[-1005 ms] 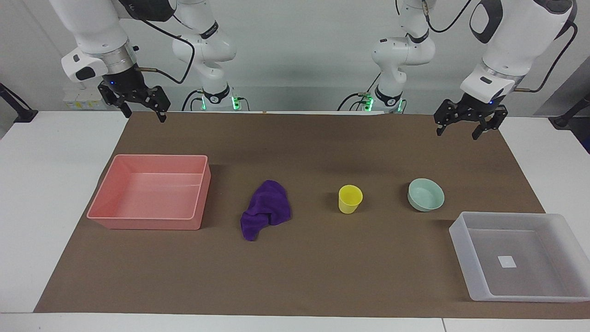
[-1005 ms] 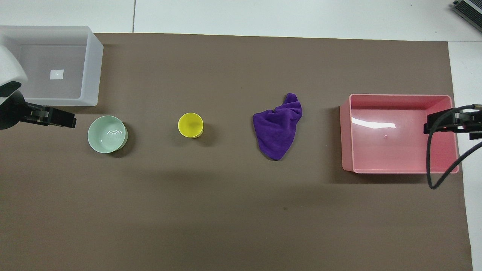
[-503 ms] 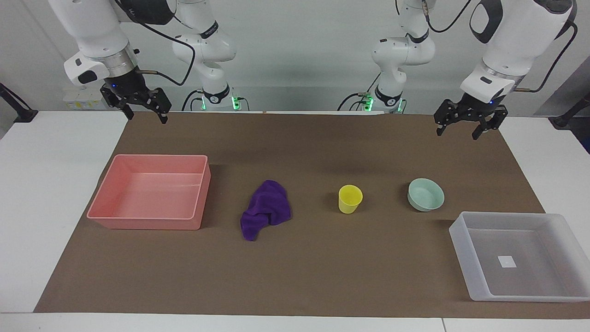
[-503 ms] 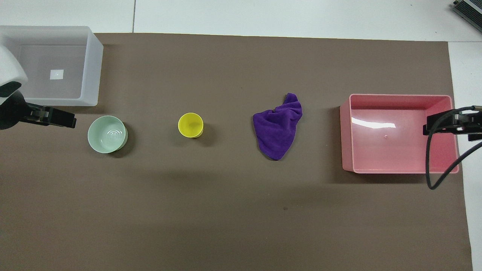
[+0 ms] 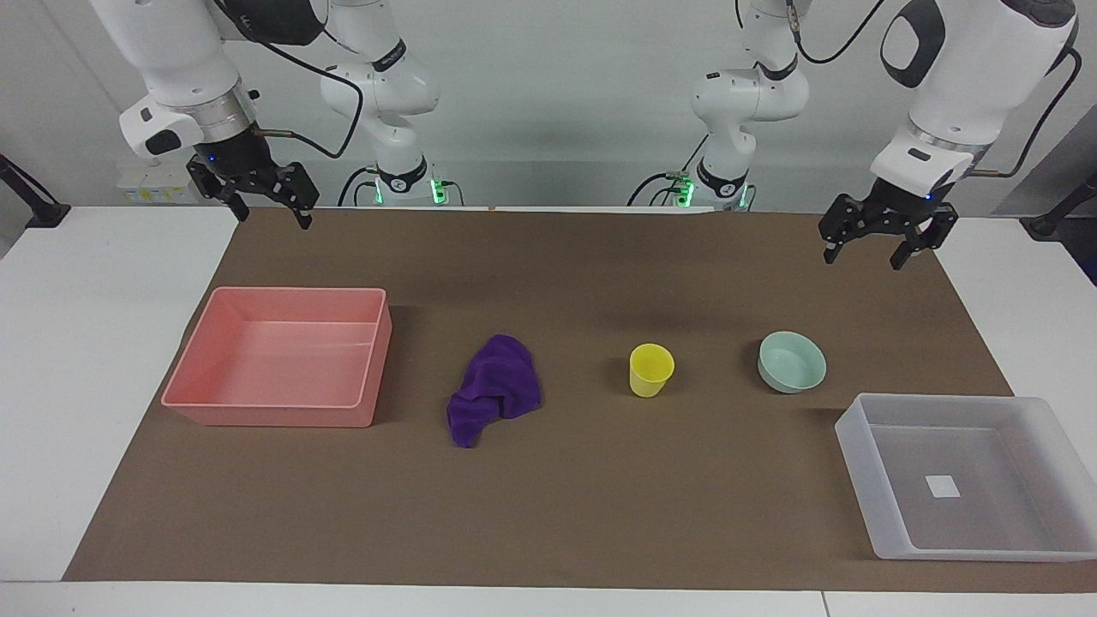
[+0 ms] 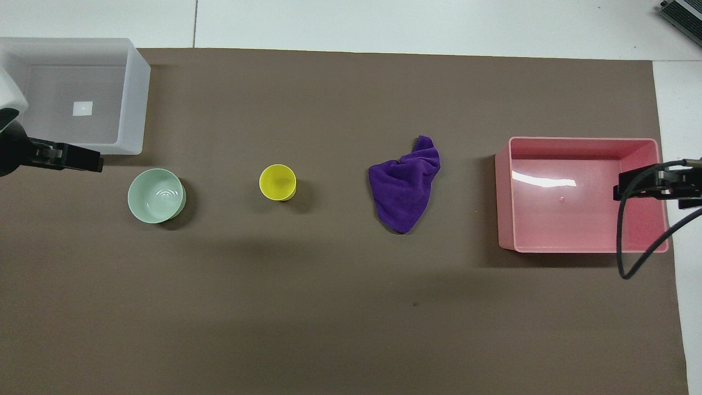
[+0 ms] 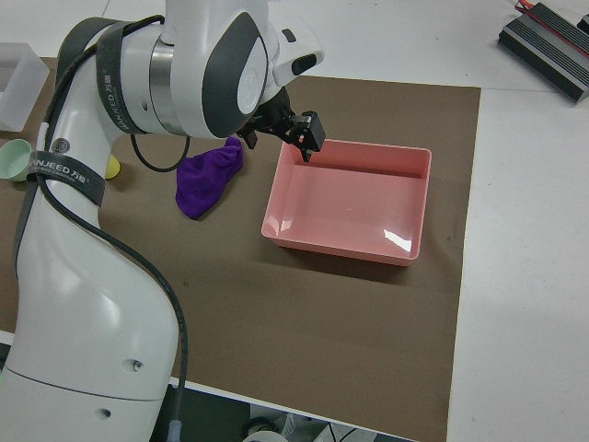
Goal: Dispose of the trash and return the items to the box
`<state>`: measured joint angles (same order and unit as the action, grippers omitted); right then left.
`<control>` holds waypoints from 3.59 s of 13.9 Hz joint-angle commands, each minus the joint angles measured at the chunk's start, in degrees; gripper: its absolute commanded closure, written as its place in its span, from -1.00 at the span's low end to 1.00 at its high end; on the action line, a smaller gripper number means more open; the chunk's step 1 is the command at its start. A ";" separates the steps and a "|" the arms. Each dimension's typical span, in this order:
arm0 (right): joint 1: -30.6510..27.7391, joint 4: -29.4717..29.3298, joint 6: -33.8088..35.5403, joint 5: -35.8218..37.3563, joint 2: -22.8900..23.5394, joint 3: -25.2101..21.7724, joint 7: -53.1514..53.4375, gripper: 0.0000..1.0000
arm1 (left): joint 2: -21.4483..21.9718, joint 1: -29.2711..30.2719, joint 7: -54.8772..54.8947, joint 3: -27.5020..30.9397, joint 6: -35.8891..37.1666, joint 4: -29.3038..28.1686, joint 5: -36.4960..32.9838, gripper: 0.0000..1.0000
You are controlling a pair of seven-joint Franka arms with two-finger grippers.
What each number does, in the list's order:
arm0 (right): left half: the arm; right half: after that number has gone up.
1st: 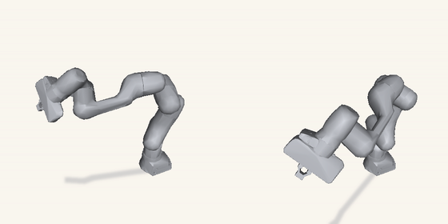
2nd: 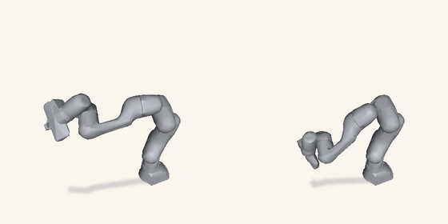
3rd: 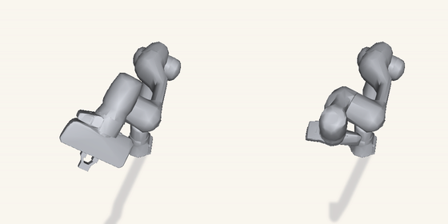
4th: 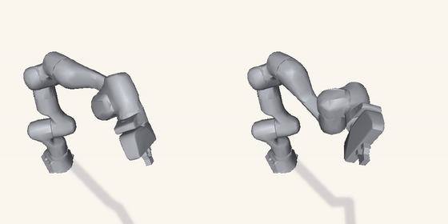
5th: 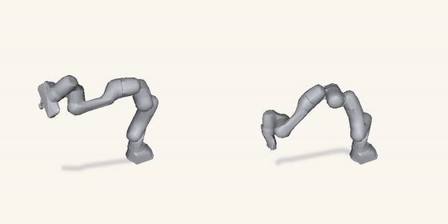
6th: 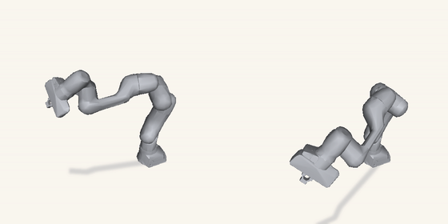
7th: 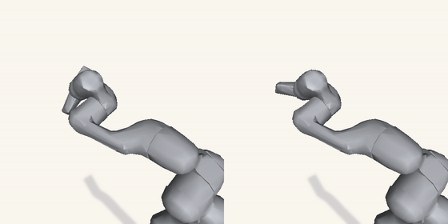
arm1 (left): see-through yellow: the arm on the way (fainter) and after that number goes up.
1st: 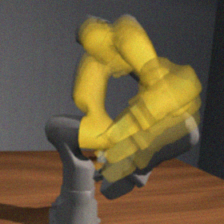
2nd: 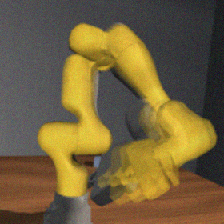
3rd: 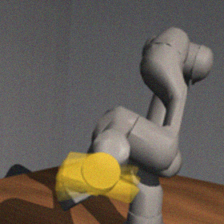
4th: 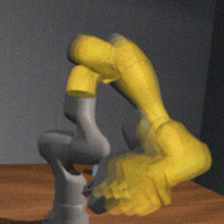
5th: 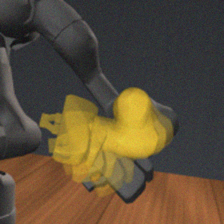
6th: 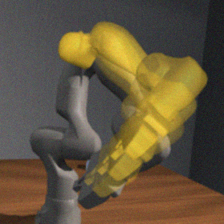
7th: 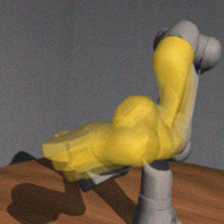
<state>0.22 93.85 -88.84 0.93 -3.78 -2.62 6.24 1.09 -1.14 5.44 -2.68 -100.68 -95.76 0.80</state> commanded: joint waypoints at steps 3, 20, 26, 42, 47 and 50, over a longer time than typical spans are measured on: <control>-0.66 1.16 -0.72 -0.93 -1.31 0.34 -1.41 -1.00 | -3.98 3.07 2.20 -0.04 -5.66 -1.10 0.16 -1.00; -0.66 2.48 -1.33 -1.19 -1.93 0.87 -1.58 -1.00 | -7.33 6.06 6.52 -0.31 -34.23 -28.08 7.00 -1.00; -0.66 3.18 -1.33 -1.19 -2.19 0.87 -1.58 -1.00 | -8.92 5.18 6.51 -0.31 -36.87 -30.02 8.86 -0.08; 2.41 15.13 -17.84 -1.19 -4.14 1.13 0.08 -1.00 | -12.33 9.48 8.27 0.04 -22.71 -6.39 7.99 1.00; 11.11 14.44 -27.94 -0.66 3.76 1.31 10.35 -1.00 | -24.00 11.50 8.01 0.39 -17.90 11.77 7.02 1.00; 14.89 14.43 -34.36 -0.66 9.13 1.31 15.72 -1.00 | -32.00 12.55 7.83 0.57 -17.44 21.01 3.95 1.00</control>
<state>13.90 108.65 -119.70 0.63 2.07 -1.53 18.93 -23.45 10.37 12.82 -2.02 -120.65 -84.41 6.91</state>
